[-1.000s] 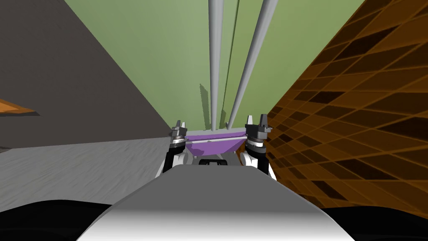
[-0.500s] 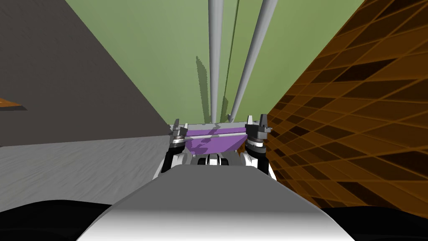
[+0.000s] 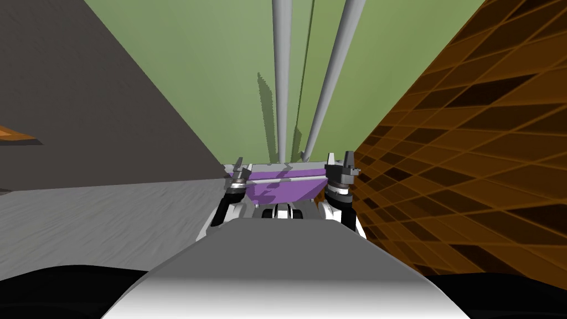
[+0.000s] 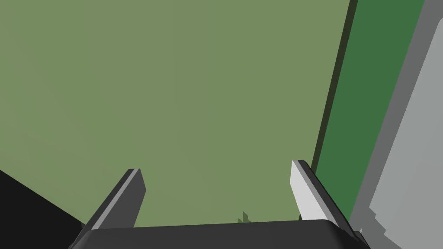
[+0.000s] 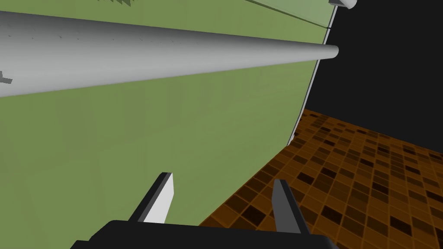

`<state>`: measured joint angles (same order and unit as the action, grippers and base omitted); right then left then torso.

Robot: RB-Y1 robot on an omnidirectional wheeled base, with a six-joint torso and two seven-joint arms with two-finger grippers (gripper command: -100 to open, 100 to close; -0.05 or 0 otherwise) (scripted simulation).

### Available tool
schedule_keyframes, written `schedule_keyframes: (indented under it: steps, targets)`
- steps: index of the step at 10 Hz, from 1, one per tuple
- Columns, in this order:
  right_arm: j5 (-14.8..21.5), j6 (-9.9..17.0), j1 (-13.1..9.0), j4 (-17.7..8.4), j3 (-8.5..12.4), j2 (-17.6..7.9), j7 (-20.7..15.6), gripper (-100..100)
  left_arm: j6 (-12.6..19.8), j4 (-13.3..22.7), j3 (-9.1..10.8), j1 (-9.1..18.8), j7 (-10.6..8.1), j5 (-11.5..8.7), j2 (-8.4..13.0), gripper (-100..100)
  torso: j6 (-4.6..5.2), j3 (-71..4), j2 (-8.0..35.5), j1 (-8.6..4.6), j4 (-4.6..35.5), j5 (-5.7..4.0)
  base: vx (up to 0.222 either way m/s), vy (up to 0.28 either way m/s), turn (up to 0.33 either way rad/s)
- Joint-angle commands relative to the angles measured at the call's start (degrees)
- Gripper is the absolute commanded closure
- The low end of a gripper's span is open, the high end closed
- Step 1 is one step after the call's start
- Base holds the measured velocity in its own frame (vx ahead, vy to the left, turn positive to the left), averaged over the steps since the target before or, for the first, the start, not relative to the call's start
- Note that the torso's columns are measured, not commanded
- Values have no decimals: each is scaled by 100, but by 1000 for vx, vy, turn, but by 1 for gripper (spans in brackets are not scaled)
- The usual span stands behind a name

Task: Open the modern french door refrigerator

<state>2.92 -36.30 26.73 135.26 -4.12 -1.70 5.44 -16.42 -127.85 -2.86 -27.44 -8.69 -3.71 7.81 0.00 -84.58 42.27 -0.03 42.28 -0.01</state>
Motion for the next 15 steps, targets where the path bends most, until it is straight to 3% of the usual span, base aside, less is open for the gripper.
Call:
schedule_keyframes:
  steps: [1,15]
  targets:
    - [0,0,0,0,0,0,0,0,419,-141,-108,39,-147,-85,135,-100,0,0,0,0,0,0,7,-31,38]
    - [0,0,0,0,0,0,0,0,2477,-755,-732,239,-871,-509,249,-100,0,1,2,1,1,0,5,-33,24]
